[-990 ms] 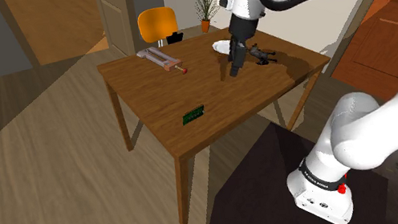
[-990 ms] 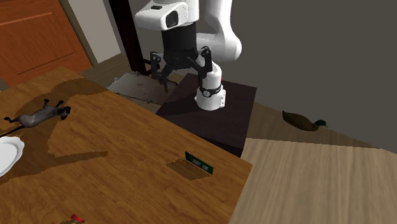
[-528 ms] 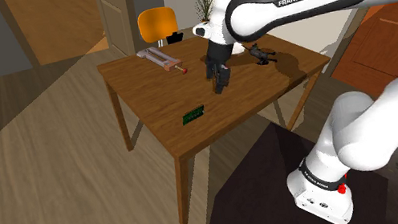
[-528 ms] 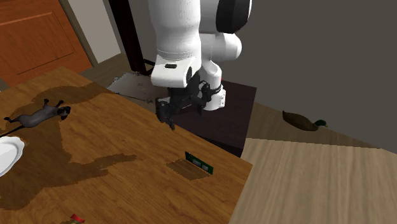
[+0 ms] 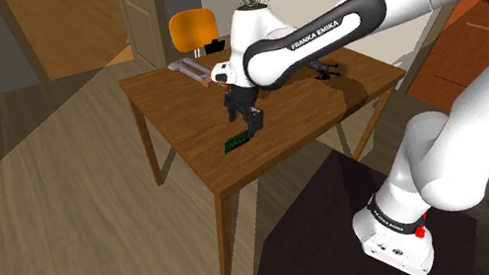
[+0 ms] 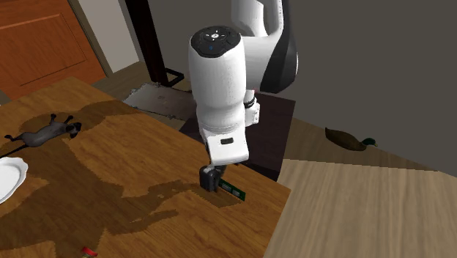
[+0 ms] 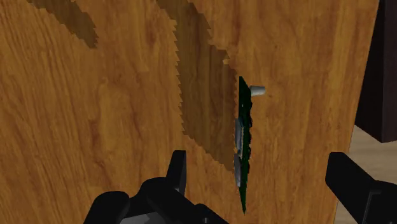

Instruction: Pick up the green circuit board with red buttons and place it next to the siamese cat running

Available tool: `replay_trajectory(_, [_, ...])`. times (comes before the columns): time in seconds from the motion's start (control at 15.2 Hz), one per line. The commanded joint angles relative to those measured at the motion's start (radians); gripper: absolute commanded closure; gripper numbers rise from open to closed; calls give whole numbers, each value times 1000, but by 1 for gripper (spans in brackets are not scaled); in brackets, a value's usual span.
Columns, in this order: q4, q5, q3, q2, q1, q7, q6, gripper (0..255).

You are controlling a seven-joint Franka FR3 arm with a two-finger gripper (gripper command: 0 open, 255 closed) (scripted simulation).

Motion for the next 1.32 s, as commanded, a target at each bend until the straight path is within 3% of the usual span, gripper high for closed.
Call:
replay_trajectory(0.0, [-7,6,4,39,12,-35,43,0])
replay_trajectory(0.46, [-38,20,4,102,14,-44,137,0])
replay_trajectory(0.92, [-38,20,4,102,14,-44,137,0])
replay_trajectory(0.99, [-38,20,4,102,14,-44,137,255])
replay_trajectory(1.25, [-38,20,4,102,14,-44,137,255])
